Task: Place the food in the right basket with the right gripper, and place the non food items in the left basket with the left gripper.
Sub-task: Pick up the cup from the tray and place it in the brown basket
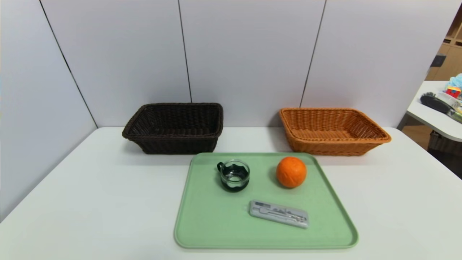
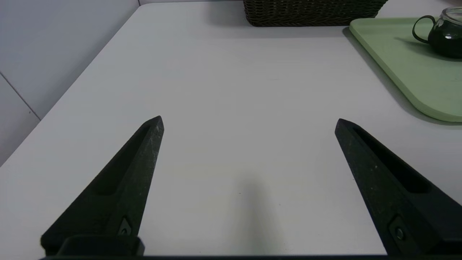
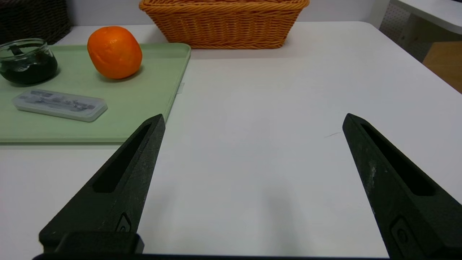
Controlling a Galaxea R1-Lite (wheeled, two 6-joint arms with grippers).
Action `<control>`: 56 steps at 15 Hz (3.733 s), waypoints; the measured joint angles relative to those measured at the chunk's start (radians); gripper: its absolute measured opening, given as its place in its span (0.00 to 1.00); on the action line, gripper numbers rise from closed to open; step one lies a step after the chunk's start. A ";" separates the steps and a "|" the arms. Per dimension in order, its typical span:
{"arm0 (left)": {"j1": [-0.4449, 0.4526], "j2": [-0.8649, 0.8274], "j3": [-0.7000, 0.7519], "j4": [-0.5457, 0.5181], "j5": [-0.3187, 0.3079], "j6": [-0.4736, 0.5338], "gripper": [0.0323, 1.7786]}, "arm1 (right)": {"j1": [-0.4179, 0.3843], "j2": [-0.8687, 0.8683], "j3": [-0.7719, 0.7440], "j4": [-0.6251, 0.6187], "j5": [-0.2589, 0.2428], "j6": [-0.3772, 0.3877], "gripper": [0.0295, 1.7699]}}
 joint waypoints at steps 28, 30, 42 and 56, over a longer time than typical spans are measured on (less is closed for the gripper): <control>0.000 0.004 -0.164 0.170 -0.020 0.029 0.95 | 0.000 0.005 -0.238 0.249 0.033 0.001 0.96; 0.000 0.030 -0.258 0.281 -0.039 0.030 0.95 | 0.000 0.047 -0.318 0.345 0.054 0.001 0.96; -0.035 0.684 -0.684 0.338 -0.134 0.041 0.95 | 0.055 0.665 -0.618 0.377 0.132 0.026 0.96; -0.324 1.254 -0.801 0.053 -0.333 0.061 0.95 | 0.105 1.071 -0.724 0.419 0.337 -0.113 0.96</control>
